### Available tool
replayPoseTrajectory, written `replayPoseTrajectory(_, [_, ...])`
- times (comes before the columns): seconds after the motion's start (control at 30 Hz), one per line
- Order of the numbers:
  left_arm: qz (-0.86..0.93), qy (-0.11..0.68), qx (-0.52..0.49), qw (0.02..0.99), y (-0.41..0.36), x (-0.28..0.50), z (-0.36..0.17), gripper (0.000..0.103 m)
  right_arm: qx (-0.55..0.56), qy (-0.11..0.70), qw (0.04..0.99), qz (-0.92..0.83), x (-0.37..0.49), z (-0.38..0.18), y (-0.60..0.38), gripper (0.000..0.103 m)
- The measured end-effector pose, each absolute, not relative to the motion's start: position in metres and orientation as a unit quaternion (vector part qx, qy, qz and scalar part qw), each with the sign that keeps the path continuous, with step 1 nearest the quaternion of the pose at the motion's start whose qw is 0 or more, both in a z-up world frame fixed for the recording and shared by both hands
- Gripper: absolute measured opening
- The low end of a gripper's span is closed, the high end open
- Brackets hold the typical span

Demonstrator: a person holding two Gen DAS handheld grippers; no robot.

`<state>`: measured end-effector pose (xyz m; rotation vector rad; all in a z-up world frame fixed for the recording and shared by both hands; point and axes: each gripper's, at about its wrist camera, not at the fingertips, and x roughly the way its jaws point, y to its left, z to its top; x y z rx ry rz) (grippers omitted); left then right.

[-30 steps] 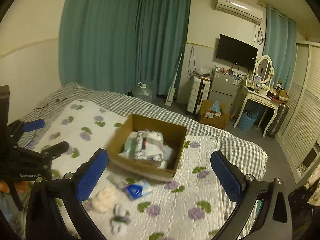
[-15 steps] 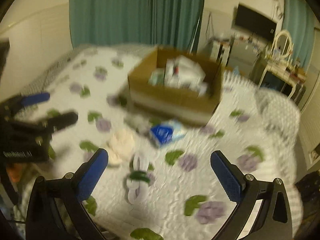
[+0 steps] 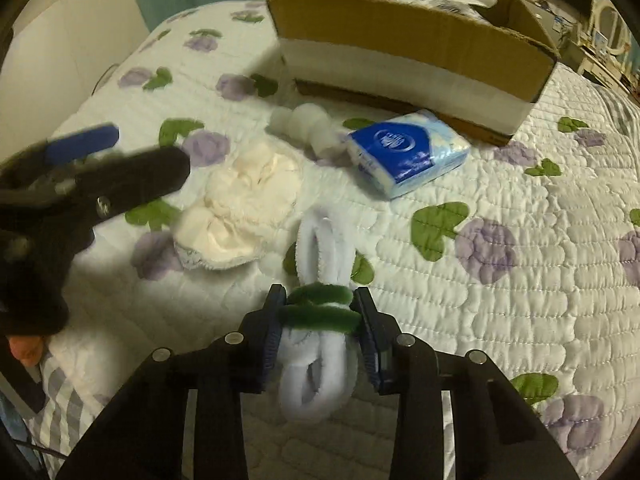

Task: Organize soft objects
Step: 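Grasp the white pipe-cleaner bundle with the right gripper while the left grasps the cream cloth, then carry the bundle and cream cloth into the box and open both grippers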

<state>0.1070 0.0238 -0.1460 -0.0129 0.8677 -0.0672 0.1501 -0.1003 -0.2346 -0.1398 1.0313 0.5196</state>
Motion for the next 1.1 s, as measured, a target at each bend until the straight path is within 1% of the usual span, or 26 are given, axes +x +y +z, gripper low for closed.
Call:
replayPoseTrajectory(0.17, [-0.052,0.429,0.007,0.902,0.011,0.106,-0.147,0.103,-0.037,0.445,0.873,0.197,0.150,-0.201,-0.132,0.034])
replayPoseTrajectory(0.3, [-0.066,0.435,0.022,0.898,-0.008,0.108,-0.150,0.102,-0.018,0.433,0.885,0.169,0.154,-0.190,-0.156,0.034])
replayPoseTrajectory(0.37, [-0.068,0.436,0.022,0.897,-0.015,0.111,-0.155,0.101,-0.008,0.435,0.885,0.166,0.158,-0.191,-0.159,0.034])
replayPoseTrajectory(0.4, [-0.068,0.435,0.021,0.897,-0.016,0.114,-0.158,0.098,-0.005,0.438,0.883,0.168,0.158,-0.192,-0.160,0.034])
replayPoseTrajectory(0.47, [-0.051,0.456,0.021,0.888,-0.015,0.123,-0.173,0.092,-0.006,0.440,0.882,0.169,0.160,-0.194,-0.161,0.034])
replayPoseTrajectory(0.53, [-0.042,0.477,0.013,0.878,-0.013,0.130,-0.186,0.073,-0.010,0.439,0.882,0.172,0.158,-0.195,-0.158,0.034])
replayPoseTrajectory(0.6, [-0.035,0.489,0.014,0.871,-0.012,0.134,-0.195,0.068,-0.016,0.439,0.881,0.175,0.156,-0.197,-0.155,0.034])
replayPoseTrajectory(0.67, [-0.030,0.490,0.024,0.871,-0.015,0.133,-0.197,0.057,-0.017,0.439,0.881,0.176,0.155,-0.199,-0.155,0.034])
replayPoseTrajectory(0.73, [-0.034,0.484,0.028,0.874,-0.017,0.129,-0.196,0.037,-0.016,0.438,0.881,0.177,0.154,-0.199,-0.155,0.034])
replayPoseTrajectory(0.77, [-0.039,0.483,0.024,0.874,-0.016,0.127,-0.195,0.031,-0.016,0.436,0.882,0.179,0.153,-0.199,-0.156,0.034])
replayPoseTrajectory(0.8, [-0.042,0.483,0.021,0.875,-0.015,0.126,-0.194,0.020,-0.015,0.435,0.882,0.180,0.153,-0.199,-0.156,0.034])
replayPoseTrajectory(0.9, [-0.045,0.475,0.007,0.879,-0.012,0.121,-0.188,0.015,-0.014,0.430,0.885,0.179,0.150,-0.197,-0.157,0.034])
replayPoseTrajectory(1.1, [-0.050,0.434,-0.007,0.899,-0.008,0.101,-0.159,0.014,-0.018,0.412,0.893,0.183,0.142,-0.190,-0.156,0.034])
